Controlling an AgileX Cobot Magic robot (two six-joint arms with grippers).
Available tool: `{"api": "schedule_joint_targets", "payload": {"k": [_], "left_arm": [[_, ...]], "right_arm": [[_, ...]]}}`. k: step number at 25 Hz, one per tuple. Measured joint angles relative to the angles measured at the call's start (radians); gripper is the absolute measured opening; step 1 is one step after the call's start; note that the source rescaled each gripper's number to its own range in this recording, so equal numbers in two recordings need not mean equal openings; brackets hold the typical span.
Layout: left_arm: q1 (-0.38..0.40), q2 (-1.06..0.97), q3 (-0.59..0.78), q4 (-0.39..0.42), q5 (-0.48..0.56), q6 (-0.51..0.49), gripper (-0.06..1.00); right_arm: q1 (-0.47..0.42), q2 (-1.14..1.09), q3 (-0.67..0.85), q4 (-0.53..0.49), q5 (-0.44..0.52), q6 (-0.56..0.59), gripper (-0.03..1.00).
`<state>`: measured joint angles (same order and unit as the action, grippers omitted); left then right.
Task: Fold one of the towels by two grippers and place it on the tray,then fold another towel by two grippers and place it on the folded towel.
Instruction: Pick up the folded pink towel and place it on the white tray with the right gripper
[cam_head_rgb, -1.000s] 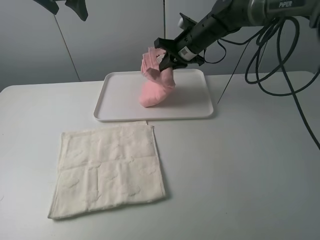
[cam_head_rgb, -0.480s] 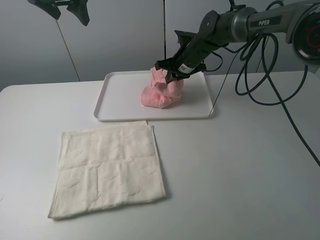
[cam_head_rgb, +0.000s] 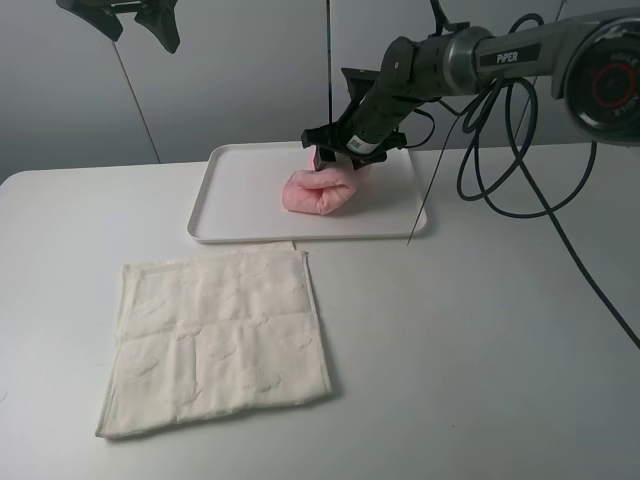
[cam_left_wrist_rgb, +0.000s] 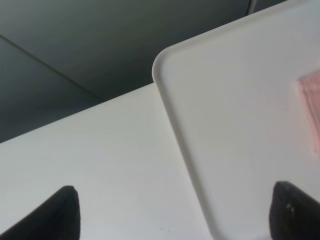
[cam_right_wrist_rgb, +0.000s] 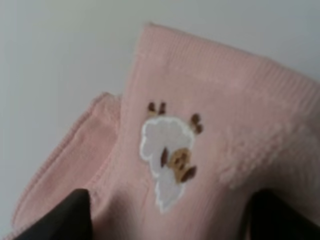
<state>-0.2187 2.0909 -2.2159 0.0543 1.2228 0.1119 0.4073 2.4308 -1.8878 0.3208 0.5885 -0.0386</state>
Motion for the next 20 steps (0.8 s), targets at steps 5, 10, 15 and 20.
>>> {"api": "schedule_joint_targets", "payload": {"k": [5,10,15,20], "left_arm": [[0.0,0.0,0.0,-0.002,0.0,0.0,0.98],[0.0,0.0,0.0,-0.004,0.0,0.0,0.98],[0.0,0.0,0.0,-0.004,0.0,0.0,0.98],[0.0,0.0,0.0,-0.004,0.0,0.0,0.98]], "right_arm": [[0.006,0.023,-0.002,-0.002,0.018,0.019,0.8],[0.012,0.023,-0.058,0.006,0.074,0.024,0.8],[0.012,0.014,-0.123,0.035,0.133,-0.001,0.84],[0.014,0.009,-0.169,0.002,0.217,-0.028,0.99]]}}
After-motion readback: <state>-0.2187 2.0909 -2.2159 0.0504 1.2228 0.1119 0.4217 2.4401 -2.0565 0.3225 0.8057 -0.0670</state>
